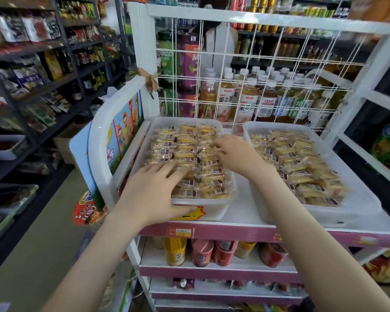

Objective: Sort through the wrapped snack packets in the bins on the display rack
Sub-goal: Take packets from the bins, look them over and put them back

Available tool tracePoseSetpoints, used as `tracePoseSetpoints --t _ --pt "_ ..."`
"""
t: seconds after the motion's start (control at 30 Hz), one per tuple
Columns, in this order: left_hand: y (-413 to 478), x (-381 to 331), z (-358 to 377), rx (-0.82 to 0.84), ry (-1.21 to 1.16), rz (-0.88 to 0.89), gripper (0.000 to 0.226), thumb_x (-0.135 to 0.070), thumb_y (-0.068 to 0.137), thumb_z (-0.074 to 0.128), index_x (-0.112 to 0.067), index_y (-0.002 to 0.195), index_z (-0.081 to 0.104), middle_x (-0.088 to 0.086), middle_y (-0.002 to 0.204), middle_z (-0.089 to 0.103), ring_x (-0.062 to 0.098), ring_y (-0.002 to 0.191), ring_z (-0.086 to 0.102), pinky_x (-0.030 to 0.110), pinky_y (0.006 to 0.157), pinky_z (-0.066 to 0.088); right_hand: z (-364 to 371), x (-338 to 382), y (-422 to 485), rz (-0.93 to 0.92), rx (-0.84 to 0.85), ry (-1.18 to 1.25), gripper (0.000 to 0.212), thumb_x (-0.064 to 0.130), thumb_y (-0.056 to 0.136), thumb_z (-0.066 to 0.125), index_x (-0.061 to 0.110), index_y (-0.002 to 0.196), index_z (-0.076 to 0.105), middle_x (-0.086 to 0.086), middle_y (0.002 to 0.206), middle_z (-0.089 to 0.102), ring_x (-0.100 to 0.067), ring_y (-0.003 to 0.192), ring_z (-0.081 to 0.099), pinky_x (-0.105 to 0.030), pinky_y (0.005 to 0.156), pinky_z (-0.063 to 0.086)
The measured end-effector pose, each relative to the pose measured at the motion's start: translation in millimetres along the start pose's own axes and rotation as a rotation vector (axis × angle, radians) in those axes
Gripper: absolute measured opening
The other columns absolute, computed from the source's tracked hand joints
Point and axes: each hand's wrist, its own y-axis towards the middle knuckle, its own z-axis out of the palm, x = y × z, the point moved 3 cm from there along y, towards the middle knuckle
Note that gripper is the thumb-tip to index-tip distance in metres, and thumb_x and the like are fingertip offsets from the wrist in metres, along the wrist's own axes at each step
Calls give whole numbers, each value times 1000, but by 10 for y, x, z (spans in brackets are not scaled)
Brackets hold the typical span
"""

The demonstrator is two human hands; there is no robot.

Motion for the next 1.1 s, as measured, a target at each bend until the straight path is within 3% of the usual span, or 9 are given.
tracePoseSetpoints --t 0.1,0.23,0.43,0.77,0.87,0.97,1.1 --pt "-112 -49 98 -196 27 -20 79 -76 74 40 -15 115 69 7 116 69 27 105 66 39 86 53 37 -6 108 42 8 -67 22 21 94 54 19 114 61 -10 119 61 -29 111 57 -47 101 42" --pt "-173 -78 135 -257 -18 -30 70 -72 77 45 -13 104 72 5 105 72 25 93 69 34 74 55 5 20 186 9 40 -257 23 31 96 53 22 116 60 -7 117 61 -25 118 50 -49 108 24" --pt "-156 -81 115 -262 -11 -14 68 -72 76 44 -15 101 72 3 100 72 24 87 70 33 64 55 14 -39 217 8 93 -204 31 43 94 53 30 122 58 -2 125 59 -22 124 47 -52 112 18" --pt "-139 -59 111 -295 -34 -21 68 -73 76 41 -19 103 71 0 97 70 22 82 67 29 55 51 0 68 117 -109 18 -227 27 31 98 48 29 121 62 2 113 69 -21 112 59 -47 116 16" --pt "-143 -54 118 -287 -44 -30 69 -75 76 41 -20 105 71 -1 99 69 22 84 67 29 55 51 5 95 79 -130 -51 -183 28 26 100 45 24 120 63 -2 107 71 -21 97 62 -39 106 29" --pt "-148 -46 122 -302 -61 -36 69 -76 76 40 -21 107 70 -1 100 69 21 84 67 29 54 50 -18 91 22 -140 -188 -134 26 20 101 42 14 107 67 -3 88 69 -19 78 58 -36 93 39" --pt "-146 -47 113 -292 -70 -46 70 -77 75 40 -23 111 68 -2 101 68 20 85 66 29 52 50 -23 36 -101 -129 -498 -13 25 15 98 43 2 98 65 -11 76 66 -30 69 61 -39 65 50"
